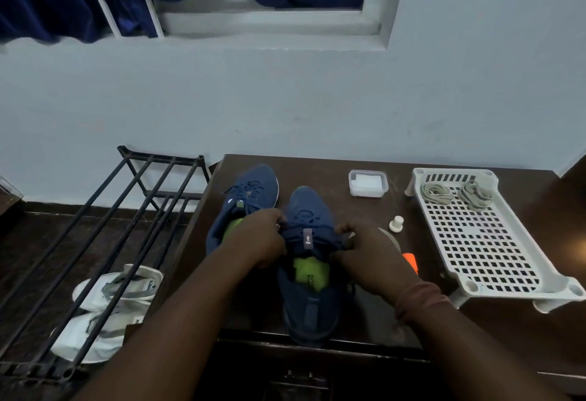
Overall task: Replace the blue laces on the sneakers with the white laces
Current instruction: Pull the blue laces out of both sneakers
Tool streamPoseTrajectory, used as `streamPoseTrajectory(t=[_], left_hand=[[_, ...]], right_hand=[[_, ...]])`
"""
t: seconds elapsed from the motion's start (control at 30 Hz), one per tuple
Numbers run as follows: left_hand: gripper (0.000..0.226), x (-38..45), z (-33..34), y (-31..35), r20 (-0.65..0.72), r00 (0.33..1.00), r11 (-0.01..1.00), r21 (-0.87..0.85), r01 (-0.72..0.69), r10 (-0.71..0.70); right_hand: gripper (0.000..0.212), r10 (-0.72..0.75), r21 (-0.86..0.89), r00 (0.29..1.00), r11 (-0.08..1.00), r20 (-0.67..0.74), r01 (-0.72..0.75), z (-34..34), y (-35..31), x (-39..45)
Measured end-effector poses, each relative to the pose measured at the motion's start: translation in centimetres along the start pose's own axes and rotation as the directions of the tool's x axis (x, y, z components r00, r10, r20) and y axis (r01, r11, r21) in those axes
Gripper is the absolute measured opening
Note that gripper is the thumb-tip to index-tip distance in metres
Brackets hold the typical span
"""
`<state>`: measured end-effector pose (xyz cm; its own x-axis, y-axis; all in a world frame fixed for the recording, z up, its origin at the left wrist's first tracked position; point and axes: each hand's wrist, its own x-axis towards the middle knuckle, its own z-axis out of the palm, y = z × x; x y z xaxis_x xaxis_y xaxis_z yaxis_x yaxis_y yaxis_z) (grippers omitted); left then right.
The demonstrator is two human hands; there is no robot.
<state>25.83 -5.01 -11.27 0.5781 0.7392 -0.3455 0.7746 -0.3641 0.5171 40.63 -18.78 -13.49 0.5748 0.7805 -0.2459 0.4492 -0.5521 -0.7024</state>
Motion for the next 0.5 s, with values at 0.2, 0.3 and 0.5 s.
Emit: streamPoseTrajectory(t=[0.2,0.3,0.5], left_hand=[[0.035,-0.1,0.1,-0.3,-0.039,0.997,0.997,0.033,0.070,-0.069],[0.057,-0.6,0.2,0.0,-0.064,0.998,0.996,0.087,-0.016,0.022],[0.023,-2.3,1.5,4.1,-0.360,0.810,0.865,0.383,-0.323,0.462]], right_hand=[[0.035,0.139,0.281,0.984,0.945,0.112,-0.166,-0.7,0.6,0.3],[0.046,0.115,0.203,0.992,0.971,0.061,-0.125,-0.6,0.4,0.2],[0.033,-0.013,-0.052,0.999,0.999,-0.030,0.011,-1.0,-0.7,-0.2]])
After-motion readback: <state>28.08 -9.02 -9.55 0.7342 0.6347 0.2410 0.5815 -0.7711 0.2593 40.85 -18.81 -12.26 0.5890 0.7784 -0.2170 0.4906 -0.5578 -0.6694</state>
